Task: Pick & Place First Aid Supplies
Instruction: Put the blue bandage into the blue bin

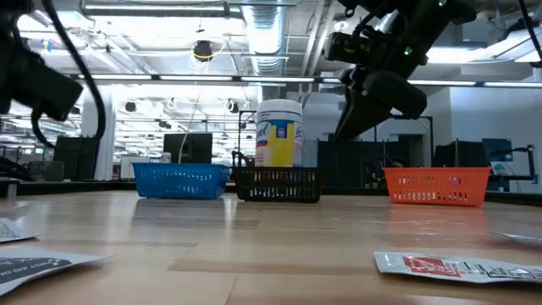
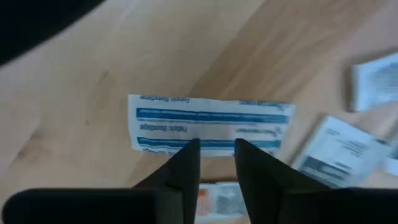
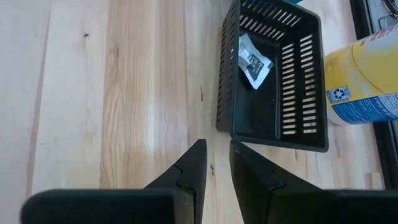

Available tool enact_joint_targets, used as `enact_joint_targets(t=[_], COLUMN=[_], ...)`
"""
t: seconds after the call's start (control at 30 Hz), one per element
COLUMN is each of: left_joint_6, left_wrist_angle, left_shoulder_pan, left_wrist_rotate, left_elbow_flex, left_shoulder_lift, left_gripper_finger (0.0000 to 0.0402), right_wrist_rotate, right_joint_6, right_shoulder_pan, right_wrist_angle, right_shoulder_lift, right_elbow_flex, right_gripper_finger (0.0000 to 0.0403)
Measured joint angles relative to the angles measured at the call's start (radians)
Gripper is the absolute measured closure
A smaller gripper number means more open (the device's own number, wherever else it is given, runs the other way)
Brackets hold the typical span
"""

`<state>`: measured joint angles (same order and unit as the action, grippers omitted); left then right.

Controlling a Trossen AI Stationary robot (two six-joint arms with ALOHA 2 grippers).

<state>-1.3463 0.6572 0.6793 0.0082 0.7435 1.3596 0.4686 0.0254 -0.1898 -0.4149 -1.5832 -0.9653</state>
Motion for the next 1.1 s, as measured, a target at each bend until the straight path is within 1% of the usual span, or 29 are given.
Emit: enact_joint_targets(t=[0.2,0.3,0.37,0.47,0.63,0.67,0.8,0.87,0.97,1.1], left_joint_6=[0.035,0.032,0.032,0.032,0.032,0.033,0.033,0.044,0.114,0.229], left_wrist_angle=[-0.007,-0.009,-0.008,-0.01,-0.012,-0.014,-0.02,-0.033,-0.077,-0.189], left_shoulder_pan=[-0.007,-0.006,-0.007,-0.006,-0.007,-0.007,-0.012,-0.023,-0.058,-0.129], left_wrist_rotate=[-0.037,-0.082,-0.123,-0.214,-0.379,-0.422,-0.602,-0.671,-0.793,-1.004], left_elbow_flex=[-0.032,-0.056,-0.069,-0.086,-0.099,-0.098,-0.081,-0.071,-0.067,-0.062], left_shoulder_lift=[0.003,0.002,0.001,0.001,0.004,0.004,0.006,0.005,0.005,0.005], left_gripper_finger=[0.0266,0.0266,0.0276,0.0308,0.0382,0.0391,0.0391,0.0388,0.0391,0.0396], right_wrist_rotate=[0.0,0.0,0.0,0.0,0.0,0.0,-0.001,-0.001,-0.001,-0.001], right_joint_6=[0.0,0.0,0.0,0.0,0.0,-0.001,-0.033,-0.065,-0.077,-0.079], right_shoulder_pan=[0.0,0.001,0.001,0.001,0.0,0.0,0.0,0.0,0.0,0.0], right_wrist_angle=[0.014,0.015,0.016,0.02,0.018,0.018,0.019,0.019,0.019,0.031], right_shoulder_lift=[0.0,0.0,0.0,0.0,0.0,0.0,0.0,0.0,0.0,0.0], right_elbow_flex=[0.0,0.0,0.0,0.0,0.0,0.0,0.0,0.0,0.0,0.0], right_gripper_finger=[0.0339,0.0339,0.0339,0.0339,0.0339,0.0339,0.0339,0.0339,0.0339,0.0339])
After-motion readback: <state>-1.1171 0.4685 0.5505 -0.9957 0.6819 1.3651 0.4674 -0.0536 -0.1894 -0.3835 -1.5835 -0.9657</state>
